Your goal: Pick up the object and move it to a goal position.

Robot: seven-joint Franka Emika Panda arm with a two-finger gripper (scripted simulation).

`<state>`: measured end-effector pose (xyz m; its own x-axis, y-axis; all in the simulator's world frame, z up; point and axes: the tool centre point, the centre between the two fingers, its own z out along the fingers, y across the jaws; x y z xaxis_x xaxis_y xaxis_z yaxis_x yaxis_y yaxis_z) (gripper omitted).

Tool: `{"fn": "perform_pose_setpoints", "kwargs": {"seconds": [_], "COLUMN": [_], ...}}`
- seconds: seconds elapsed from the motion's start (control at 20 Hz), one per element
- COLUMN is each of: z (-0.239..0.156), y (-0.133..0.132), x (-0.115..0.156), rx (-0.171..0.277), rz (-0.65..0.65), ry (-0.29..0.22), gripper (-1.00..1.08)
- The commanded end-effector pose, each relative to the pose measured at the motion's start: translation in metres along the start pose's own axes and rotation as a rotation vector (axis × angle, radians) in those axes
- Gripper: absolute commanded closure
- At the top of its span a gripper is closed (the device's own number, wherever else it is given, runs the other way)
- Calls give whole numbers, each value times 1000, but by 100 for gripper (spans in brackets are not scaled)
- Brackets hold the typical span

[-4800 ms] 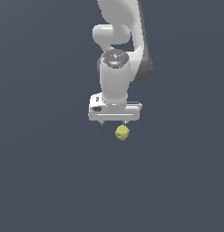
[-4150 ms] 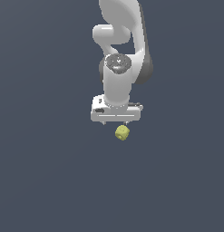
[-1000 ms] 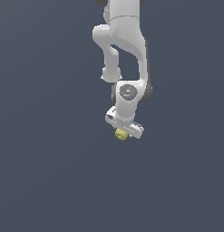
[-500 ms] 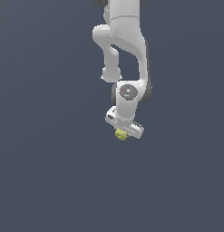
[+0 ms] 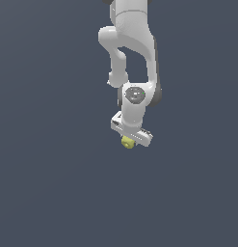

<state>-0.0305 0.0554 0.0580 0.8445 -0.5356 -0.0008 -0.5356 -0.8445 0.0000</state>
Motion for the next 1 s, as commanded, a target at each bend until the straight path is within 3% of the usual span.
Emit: {"fn": "perform_pose_setpoints", "kwargs": {"seconds": [0.0,0.5,0.95], "z": [-13,-78,-93], "y": [1,8,9], "x": [6,36,44], "rx": [1,0,0], "rz": [0,1,1], "ry": [1,1,1], "gripper": [108,108,108]}}
